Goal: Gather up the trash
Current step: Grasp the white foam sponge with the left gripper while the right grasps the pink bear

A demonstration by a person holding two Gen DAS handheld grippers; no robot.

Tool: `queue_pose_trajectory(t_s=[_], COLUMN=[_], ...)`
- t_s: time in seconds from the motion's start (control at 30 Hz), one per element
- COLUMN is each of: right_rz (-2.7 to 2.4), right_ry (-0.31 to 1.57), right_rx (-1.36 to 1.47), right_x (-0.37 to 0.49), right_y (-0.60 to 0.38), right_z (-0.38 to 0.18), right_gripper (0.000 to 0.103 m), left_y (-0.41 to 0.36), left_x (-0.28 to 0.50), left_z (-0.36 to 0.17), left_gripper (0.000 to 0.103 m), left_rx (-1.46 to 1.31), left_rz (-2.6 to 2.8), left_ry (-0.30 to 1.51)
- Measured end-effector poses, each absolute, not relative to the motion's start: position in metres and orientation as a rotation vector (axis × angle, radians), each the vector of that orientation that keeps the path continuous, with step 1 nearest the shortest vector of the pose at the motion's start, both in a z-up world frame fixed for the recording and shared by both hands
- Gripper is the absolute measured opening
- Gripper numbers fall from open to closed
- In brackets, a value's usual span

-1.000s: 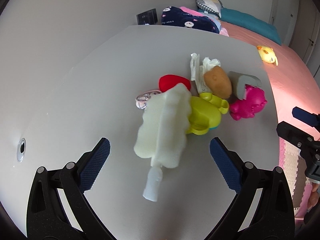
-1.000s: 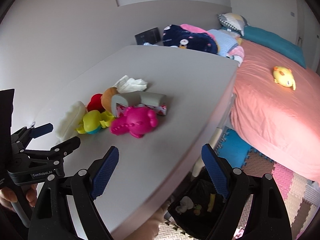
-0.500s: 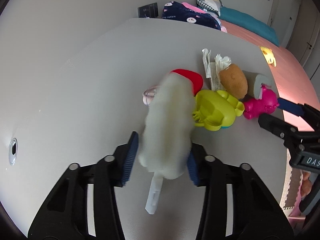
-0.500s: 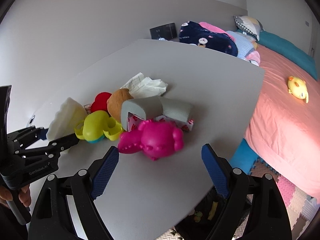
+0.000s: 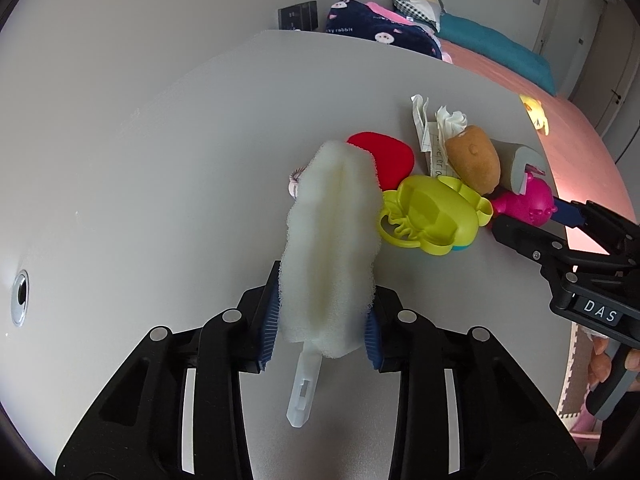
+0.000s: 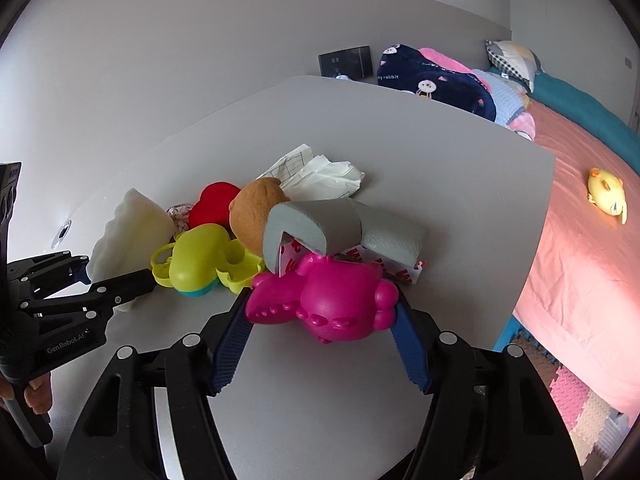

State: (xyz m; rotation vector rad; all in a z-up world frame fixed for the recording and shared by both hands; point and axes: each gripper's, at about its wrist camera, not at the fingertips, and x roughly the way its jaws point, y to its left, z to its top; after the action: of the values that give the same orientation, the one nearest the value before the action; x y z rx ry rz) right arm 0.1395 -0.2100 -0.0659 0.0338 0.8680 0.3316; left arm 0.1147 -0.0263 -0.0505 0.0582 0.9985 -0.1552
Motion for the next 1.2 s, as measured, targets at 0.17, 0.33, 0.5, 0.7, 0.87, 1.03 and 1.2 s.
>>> queue_pose_trajectory(t_s=[0.17, 0.33, 0.5, 0.7, 0.87, 1.03, 1.2], right_rz=[0.345, 0.353, 0.353, 0.351, 0.345, 0.329, 0.31], right_ry=[0.872, 0.866, 0.852, 0.823, 0.798, 0.774, 0.753], right_rx=[0.064, 0.095, 0.113, 0.123, 0.125, 0.122, 0.129], right_x=[0.134, 0.128, 0.12, 0.106, 0.09, 0.07, 0.053], right_y=[-0.212, -0.217, -0.222, -0.226, -0.232, -0.242, -0.255], right_z=[-0.065, -0.06, -0.051, -0.036, -0.024, -0.013, -0.005], right_gripper=[0.066, 0.066, 0.066, 0.066, 0.066, 0.066, 0.066], left_y=[-0.026, -0.028, -0.029, -0.031, -0.036, -0.042, -0.056], left_x=[0.113, 0.114, 0.105, 0.09, 0.075, 0.062, 0.051], left_z=[-0.05, -0.049, -0.04, -0.027, -0.015, -0.005, 0.0], left_gripper=[0.034, 0.022, 0.022, 0.022, 0.022, 0.022, 0.022], left_rx=[0.06, 0.057, 0.063, 0.063, 0.063, 0.06, 0.067], left_rz=[-0.16, -0.149, -0.146, -0.147, -0.161, -0.176, -0.197], left_ry=[0.996, 0.985, 0.954, 0.927, 0.905, 0.882, 0.868])
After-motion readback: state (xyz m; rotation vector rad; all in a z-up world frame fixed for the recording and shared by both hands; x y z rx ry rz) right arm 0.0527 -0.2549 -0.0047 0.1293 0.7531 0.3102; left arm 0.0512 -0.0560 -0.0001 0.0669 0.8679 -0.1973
